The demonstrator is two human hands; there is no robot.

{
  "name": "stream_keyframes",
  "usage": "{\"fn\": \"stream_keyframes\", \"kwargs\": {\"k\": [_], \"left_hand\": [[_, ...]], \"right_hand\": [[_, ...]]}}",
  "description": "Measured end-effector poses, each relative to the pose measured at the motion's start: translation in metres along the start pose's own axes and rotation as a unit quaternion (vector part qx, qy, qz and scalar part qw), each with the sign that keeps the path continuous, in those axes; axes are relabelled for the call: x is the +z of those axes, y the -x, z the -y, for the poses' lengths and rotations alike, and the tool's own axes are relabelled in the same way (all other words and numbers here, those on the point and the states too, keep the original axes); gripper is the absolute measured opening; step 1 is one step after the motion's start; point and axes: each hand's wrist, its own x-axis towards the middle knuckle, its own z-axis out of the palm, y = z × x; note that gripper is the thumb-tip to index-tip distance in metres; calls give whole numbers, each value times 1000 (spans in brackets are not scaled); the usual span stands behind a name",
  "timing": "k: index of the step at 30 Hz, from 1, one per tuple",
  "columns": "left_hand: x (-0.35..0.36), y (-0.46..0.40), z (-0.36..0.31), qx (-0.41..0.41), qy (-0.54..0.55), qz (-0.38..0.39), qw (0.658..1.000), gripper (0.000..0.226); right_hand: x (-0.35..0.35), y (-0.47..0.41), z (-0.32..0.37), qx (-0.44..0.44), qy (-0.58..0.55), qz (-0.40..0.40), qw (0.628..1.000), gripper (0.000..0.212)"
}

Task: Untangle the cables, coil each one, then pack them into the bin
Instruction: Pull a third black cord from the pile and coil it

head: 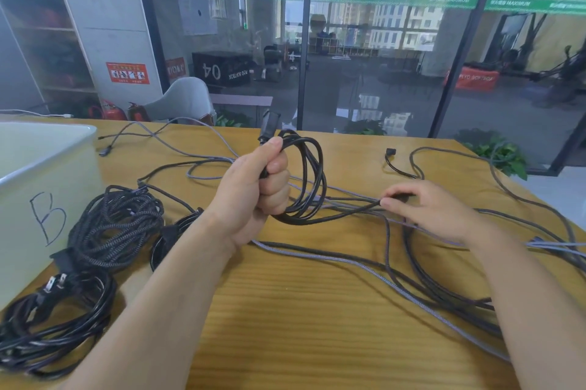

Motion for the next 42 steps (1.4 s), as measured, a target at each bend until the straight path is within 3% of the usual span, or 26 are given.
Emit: {"fn": "stream_keyframes", "kwargs": {"k": [1,4,7,12,15,18,23,26,35,42], "left_hand": [[3,0,3,-7,-16,9,1000,44],[14,2,13,-22,-85,44,995,44],[22,4,20,-35,-145,86,985,43],[29,4,34,-42,-243,68,967,44],[30,2,39,-28,-272,43,961,45],[30,1,41,-11,-282,27,959,47],[29,3,43,2,-305,13,952,56],[28,3,40,25,-295,5,955,41],[15,-1,37,20,-289,-14,957,49],[15,-2,37,21,-273,-2,962,42]], "right_hand": [[3,-1,4,-4,17,-56,998,7],[15,-6,23,-16,105,-269,957,33],[22,-6,45,-33,98,-333,937,43],[31,3,66,-17,-184,-188,964,19],[30,12,78,5,-303,-117,946,31],[31,18,88,-25,-337,-101,936,28],[32,19,89,-46,-302,-96,947,33],[31,20,92,-50,-308,-61,948,38],[38,19,89,-47,-389,41,919,54],[40,19,88,-35,-485,99,868,60]]}}
